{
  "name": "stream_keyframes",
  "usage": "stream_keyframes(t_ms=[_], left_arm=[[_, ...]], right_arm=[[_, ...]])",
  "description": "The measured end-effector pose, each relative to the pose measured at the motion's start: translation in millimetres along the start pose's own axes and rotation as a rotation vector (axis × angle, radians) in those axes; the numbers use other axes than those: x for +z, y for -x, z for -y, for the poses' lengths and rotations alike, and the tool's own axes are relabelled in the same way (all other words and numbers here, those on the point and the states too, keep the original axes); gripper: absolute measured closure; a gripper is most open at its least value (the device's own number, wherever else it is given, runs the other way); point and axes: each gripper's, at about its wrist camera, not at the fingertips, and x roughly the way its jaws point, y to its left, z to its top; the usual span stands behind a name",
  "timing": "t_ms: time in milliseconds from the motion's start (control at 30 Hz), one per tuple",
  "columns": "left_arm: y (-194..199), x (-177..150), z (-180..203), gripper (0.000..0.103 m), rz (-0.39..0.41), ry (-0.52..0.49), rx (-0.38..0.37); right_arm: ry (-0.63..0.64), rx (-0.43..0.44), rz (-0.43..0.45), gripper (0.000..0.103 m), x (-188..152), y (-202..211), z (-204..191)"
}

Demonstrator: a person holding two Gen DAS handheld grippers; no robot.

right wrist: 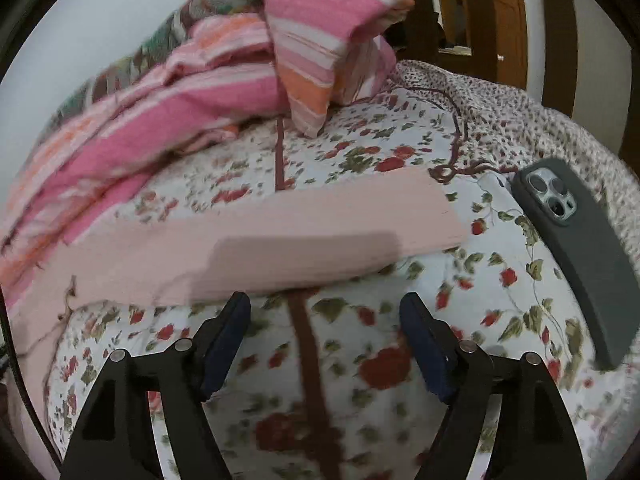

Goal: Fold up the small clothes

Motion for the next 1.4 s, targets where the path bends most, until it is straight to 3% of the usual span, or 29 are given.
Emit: stream_keyframes(t_ms=[267, 300, 333, 367, 400, 533, 700, 933, 1100, 1300, 1400], left_arm=[[-0.9, -1.0, -5.1, 0.012, 0.006, 0.021, -0.031], [-0.7, -1.1, -5.1, 0.012, 0.007, 0.023, -0.034], [-0.4, -1.3, -5.7, 0.012, 0.007, 0.025, -0.036], [0.1, -1.3, -6.2, 0.012, 0.007, 0.027, -0.039], [0.7, -1.3, -6.4, 0.012, 0.008, 0.029, -0.042], [5.1, -3.7, -7.6, 0.012, 0.016, 0.04, -0.057], [17.7, -4.5, -17.8, 0.012, 0.036, 0.09, -0.105], [51.4, -0.6, -40.3, 0.012, 0.117, 0.093, -0.07], [72.9, 1.9, -71.4, 0.012, 0.168, 0.12, -0.007], [93.7, 2.6, -112.5, 0.012, 0.203, 0.191, 0.031], [96.9, 1.1, -126.5, 0.012, 0.205, 0.198, 0.059]], right_arm=[[-0.081, 0.003, 0.008, 0.027, 26.3, -20.8, 17.1], [-0.091, 0.005, 0.01, 0.031, 29.8, -22.9, 17.9], [-0.096, -0.001, 0.014, 0.037, 32.5, -24.2, 19.0], [-0.094, -0.028, 0.023, 0.061, 35.1, -24.9, 18.7], [-0.081, -0.056, 0.027, 0.095, 37.8, -26.1, 17.7], [-0.081, -0.057, 0.04, 0.098, 43.0, -20.5, 16.6], [-0.028, -0.086, 0.167, 0.098, 56.2, 16.7, -18.2], [0.149, -0.085, 0.312, 0.098, 86.2, 73.5, -119.9], [0.294, -0.011, 0.35, 0.098, 86.9, 90.4, -227.1], [0.462, 0.135, 0.342, 0.098, 53.6, 91.2, -363.9], [0.549, 0.236, 0.293, 0.098, 18.5, 83.7, -437.8]])
